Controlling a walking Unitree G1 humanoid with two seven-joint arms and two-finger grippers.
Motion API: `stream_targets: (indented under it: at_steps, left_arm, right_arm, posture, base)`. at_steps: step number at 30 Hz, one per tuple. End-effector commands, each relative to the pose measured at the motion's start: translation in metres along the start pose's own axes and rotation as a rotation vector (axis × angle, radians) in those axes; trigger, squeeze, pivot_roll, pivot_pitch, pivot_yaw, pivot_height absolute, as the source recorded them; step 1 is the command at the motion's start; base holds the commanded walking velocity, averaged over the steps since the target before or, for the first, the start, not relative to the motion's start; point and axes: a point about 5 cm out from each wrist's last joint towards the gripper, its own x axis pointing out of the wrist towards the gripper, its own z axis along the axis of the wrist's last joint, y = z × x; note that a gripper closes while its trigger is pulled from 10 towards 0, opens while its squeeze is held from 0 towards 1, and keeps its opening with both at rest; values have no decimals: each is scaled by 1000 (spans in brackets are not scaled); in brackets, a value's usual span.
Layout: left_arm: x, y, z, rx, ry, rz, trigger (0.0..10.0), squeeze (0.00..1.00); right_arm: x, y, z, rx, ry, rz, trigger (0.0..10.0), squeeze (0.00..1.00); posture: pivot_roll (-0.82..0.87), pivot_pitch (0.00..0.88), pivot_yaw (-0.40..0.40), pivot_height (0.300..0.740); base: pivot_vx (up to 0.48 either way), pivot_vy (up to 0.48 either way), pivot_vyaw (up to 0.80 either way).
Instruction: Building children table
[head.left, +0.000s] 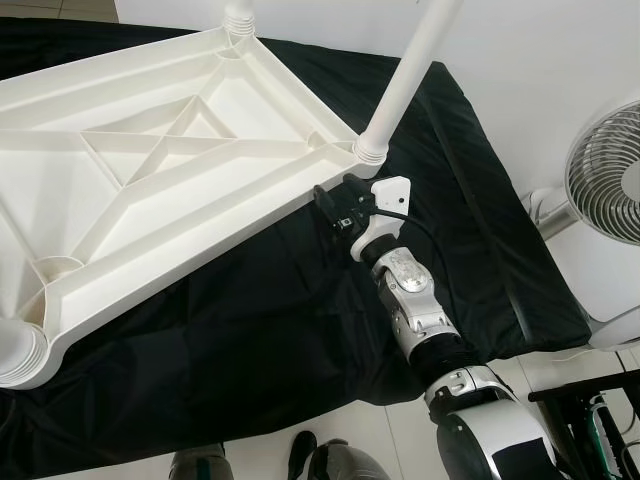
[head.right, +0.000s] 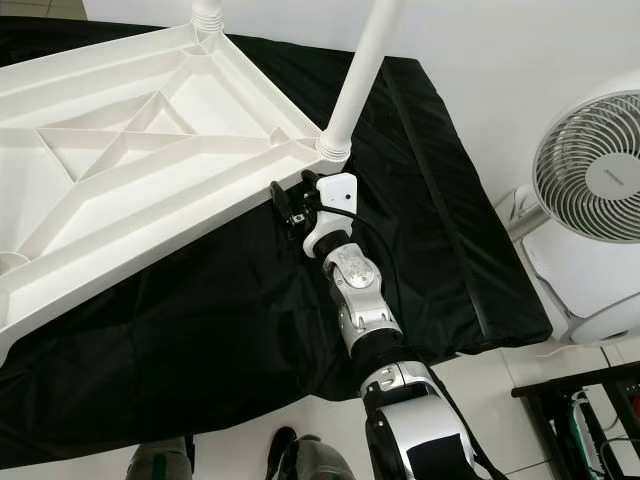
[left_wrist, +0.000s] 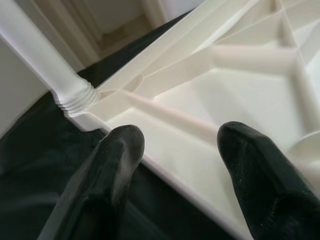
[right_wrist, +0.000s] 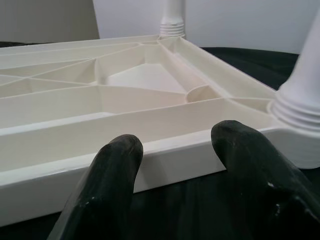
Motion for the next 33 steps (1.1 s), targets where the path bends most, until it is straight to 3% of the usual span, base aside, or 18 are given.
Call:
stream_targets:
  at_steps: [1, 2, 5, 8, 11, 19, 22, 23, 24, 33]
  left_arm:
    - [4, -20, 6, -39, -26, -50, 10000, 0]
    - [4, -20, 6, -39, -26, -50, 10000, 0]
    - [15, -48, 16, -113, -87, -105, 10000, 0]
    - [18, -58, 19, -146, -106, -129, 10000, 0]
    - [24, -85, 30, -230, -143, -164, 10000, 0]
    - [29, -111, 43, -317, -191, -238, 10000, 0]
    - [36, -133, 54, -390, -223, -284, 10000, 0]
    - [36, -133, 54, -390, -223, -284, 10000, 0]
    - [40, -146, 62, -423, -246, -308, 10000, 0]
    - [52, -165, 77, -495, -288, -320, 10000, 0]
  right_arm:
    - [-5, -3, -5, 2, 12, -16, 10000, 0]
    - [-5, -3, -5, 2, 12, -16, 10000, 0]
    - [-5, -1, -5, 8, 16, -5, 10000, 0]
    - [-6, -1, -5, 10, 15, 2, 10000, 0]
    - [-7, -4, -5, 0, 21, -4, 10000, 0]
    - [-11, -10, -7, -16, 33, -43, 10000, 0]
    - [-12, -12, -7, -23, 35, -67, 10000, 0]
    - [-12, -12, -7, -23, 35, -67, 10000, 0]
    - [-12, -13, -6, -24, 33, -75, 10000, 0]
    - [-13, -16, -4, -29, 28, -89, 10000, 0]
  posture:
    - [446, 244, -143, 740]
    - [446, 244, -143, 740]
    - [449, 251, -141, 740]
    - [443, 255, -137, 740]
    - [425, 259, -129, 740]
    - [406, 261, -119, 740]
    - [389, 261, -112, 740]
    - [389, 261, -112, 740]
    - [389, 261, -112, 740]
    - [376, 259, -107, 740]
  base:
    - [0, 0, 0]
    - [0, 0, 0]
    - [0, 0, 0]
    - [0, 0, 0]
    - [0, 0, 0]
    - [0, 0, 0]
    - [0, 0, 0]
    - [0, 0, 0]
    - [0, 0, 0]
    - [0, 0, 0]
